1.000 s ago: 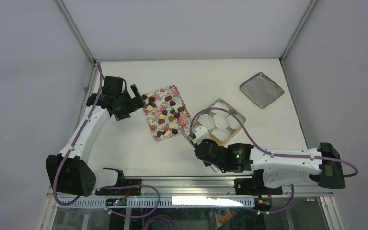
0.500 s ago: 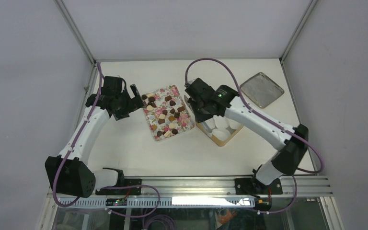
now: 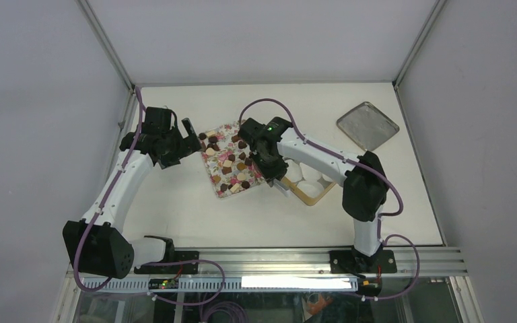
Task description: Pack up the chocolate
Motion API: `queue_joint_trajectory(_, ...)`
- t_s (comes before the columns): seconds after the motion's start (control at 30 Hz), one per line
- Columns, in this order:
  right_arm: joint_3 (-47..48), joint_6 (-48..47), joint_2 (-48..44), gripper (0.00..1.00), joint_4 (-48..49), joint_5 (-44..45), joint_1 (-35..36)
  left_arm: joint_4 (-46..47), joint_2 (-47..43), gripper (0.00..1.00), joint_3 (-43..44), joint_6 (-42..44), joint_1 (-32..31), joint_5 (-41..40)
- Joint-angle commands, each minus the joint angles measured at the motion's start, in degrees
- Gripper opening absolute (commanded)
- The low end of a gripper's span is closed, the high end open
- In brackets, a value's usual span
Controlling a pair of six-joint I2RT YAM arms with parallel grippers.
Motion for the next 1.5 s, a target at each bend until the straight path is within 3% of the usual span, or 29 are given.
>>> queue_joint_trajectory(0.0,4.5,-1.8,1.2,0.28,1.3,-1.1,-0.1,1.9,-2.2,0.99,0.2,1.5,0.2,-1.4)
queue_joint_trajectory(0.17,5.9,-1.5,4.1,0.29,2.8,-1.1,-0.3,2.0,-2.4,0.99,0.1,1.1,0.2,-1.2)
queue_joint_trajectory(0.47,8.7,-0.9,7.4,0.42,2.7,-1.0,-0.5,1.9,-2.9,0.99,-0.5,1.4,0.2,-2.0)
queue_joint_trajectory(1.07,10.4,-0.3,10.4,0.44,3.9,0.4,-0.8,1.9,-2.9,0.99,-0.5,1.3,0.2,-2.0)
queue_joint_trajectory(1.17,9.7,-0.3,10.1,0.35,4.2,0.9,-0.7,1.9,-2.7,0.99,-0.5,1.4,0.2,-2.0)
queue_joint_trajectory(1.3,8.6,-0.1,8.6,0.02,4.5,0.6,-0.8,1.9,-2.9,0.99,-0.4,1.3,0.2,-2.1)
queue_joint_trajectory(1.47,7.0,0.1,5.7,0.0,4.6,-0.5,-0.8,2.0,-3.0,0.99,-0.5,1.5,0.2,-2.5)
